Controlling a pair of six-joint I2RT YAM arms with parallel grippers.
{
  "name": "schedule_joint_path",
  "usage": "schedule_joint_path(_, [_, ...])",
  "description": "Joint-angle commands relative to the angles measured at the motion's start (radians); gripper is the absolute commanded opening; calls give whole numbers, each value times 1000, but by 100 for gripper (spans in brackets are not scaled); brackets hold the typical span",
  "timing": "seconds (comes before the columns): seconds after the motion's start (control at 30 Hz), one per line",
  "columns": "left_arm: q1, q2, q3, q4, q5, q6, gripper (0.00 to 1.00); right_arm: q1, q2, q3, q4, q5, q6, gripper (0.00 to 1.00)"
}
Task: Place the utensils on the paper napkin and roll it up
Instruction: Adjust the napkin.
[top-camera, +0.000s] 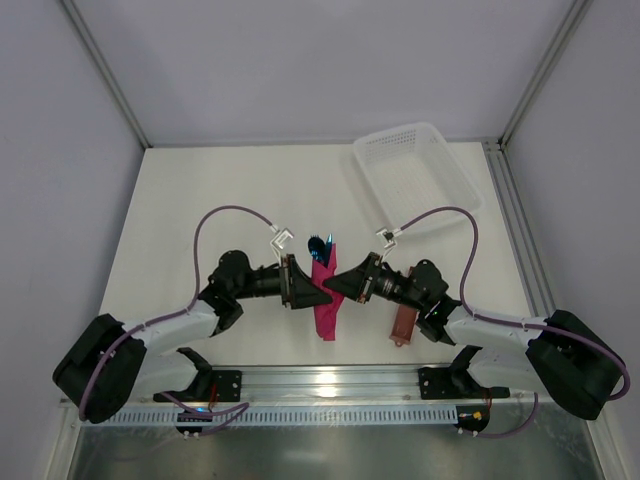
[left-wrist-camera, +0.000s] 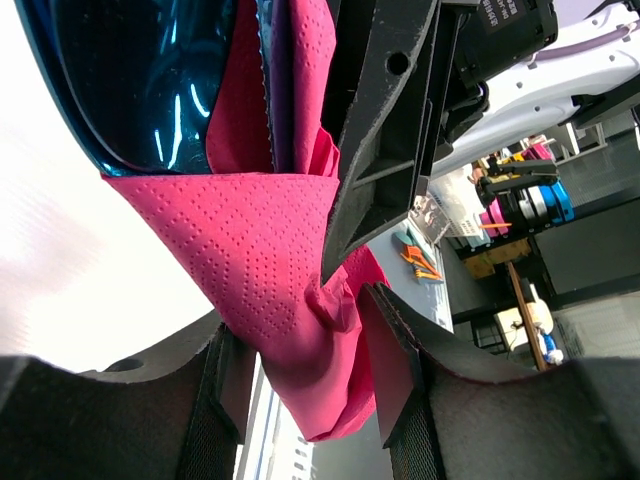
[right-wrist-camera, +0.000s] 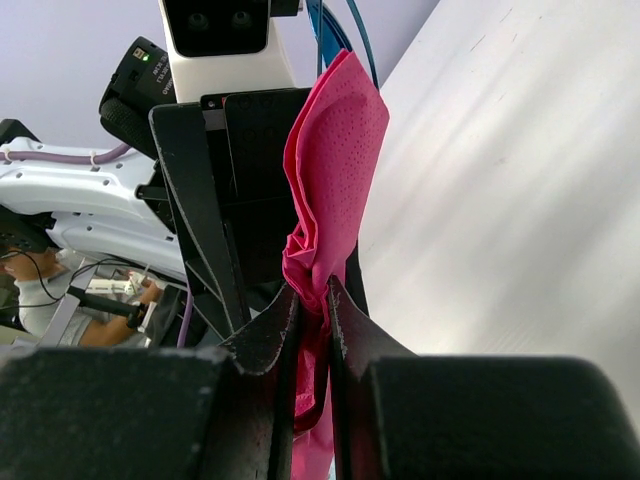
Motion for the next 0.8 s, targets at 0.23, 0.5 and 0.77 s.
schedule_joint_path(0.23, [16,-71,11,-101,-6,67,44,2,-7,19,125,-11,14,4])
schedule_joint_path(0.5, [32,-103,10,-137,-11,81,41,2,-16,21,116,-13,12,4])
schedule_joint_path(0.77, [35,-164,14,-228,-61,114,46,2,-30,21,99,-8,6,4])
